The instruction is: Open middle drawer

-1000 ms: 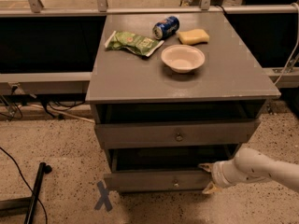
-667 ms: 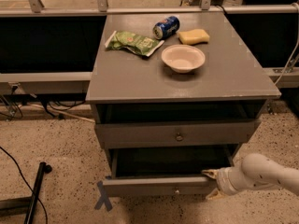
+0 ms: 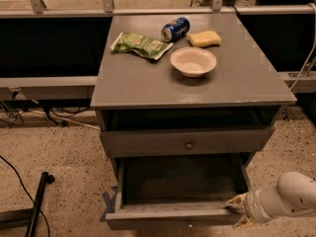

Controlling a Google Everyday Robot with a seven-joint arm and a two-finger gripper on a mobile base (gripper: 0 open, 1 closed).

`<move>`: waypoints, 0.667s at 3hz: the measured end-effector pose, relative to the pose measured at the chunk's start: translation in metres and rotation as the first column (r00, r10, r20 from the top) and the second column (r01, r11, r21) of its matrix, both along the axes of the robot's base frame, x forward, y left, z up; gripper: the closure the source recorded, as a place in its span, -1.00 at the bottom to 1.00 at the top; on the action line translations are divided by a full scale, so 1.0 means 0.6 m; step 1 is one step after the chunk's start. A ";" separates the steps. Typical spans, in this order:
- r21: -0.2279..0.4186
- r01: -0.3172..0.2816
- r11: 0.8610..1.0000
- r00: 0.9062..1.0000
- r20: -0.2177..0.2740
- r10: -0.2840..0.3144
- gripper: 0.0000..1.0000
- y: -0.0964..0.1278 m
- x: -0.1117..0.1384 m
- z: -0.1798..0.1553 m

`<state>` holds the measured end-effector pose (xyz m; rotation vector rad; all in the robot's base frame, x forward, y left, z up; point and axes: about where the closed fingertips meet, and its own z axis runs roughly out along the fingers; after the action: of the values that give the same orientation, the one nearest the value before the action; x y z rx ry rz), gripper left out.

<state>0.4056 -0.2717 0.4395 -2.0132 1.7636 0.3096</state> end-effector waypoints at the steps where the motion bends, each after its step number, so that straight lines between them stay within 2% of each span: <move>1: 0.002 0.002 1.000 1.000 0.028 -0.002 -0.22 -0.001 -0.005 0.042; 2: -0.010 0.023 1.000 0.996 0.084 -0.022 -0.22 0.007 0.023 0.085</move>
Offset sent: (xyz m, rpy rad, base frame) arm 0.0368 0.0065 0.0855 -0.0319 -0.1616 -0.0549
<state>0.4192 -0.2677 0.4905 -1.9834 1.7383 0.2055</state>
